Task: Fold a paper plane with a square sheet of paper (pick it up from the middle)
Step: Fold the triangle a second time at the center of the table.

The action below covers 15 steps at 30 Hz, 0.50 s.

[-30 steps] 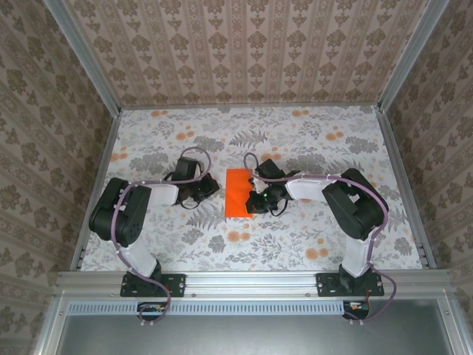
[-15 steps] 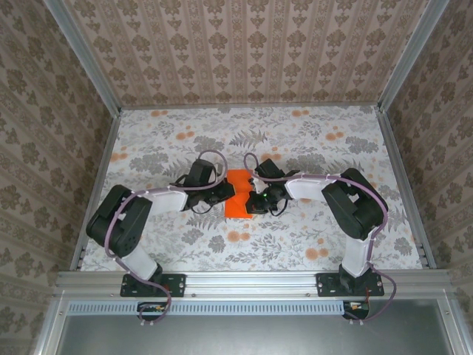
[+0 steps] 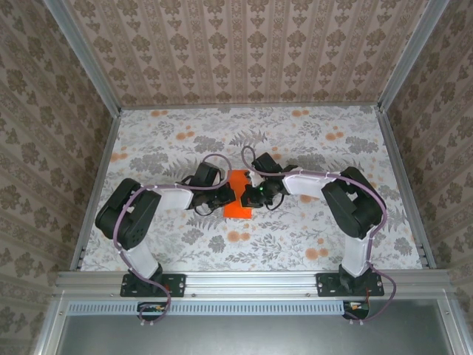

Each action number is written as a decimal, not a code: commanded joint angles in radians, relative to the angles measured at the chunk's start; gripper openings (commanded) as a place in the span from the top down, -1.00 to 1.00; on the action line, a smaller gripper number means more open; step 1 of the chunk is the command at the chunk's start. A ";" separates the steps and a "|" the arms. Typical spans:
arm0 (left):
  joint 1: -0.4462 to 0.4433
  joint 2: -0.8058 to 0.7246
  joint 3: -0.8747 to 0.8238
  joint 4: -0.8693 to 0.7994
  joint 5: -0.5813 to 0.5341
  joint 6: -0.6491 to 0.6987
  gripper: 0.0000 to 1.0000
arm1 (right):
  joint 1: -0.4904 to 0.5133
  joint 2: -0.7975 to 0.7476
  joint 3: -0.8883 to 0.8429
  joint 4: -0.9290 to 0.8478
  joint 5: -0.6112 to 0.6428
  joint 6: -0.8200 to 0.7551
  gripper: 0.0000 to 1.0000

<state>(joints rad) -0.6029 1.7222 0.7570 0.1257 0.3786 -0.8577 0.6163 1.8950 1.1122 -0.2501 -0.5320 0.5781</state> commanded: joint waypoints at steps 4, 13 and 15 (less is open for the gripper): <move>-0.003 0.020 0.029 -0.159 -0.091 -0.013 1.00 | 0.005 0.053 0.003 -0.047 0.022 0.006 1.00; -0.001 0.052 0.038 -0.244 -0.139 -0.050 1.00 | 0.005 -0.020 -0.135 -0.096 0.025 -0.026 1.00; 0.000 0.057 0.035 -0.237 -0.135 -0.055 1.00 | 0.005 -0.045 -0.172 -0.101 0.019 -0.031 1.00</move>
<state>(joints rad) -0.6098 1.7256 0.8078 0.0109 0.3313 -0.8913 0.6159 1.8740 1.0126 -0.2230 -0.5285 0.5720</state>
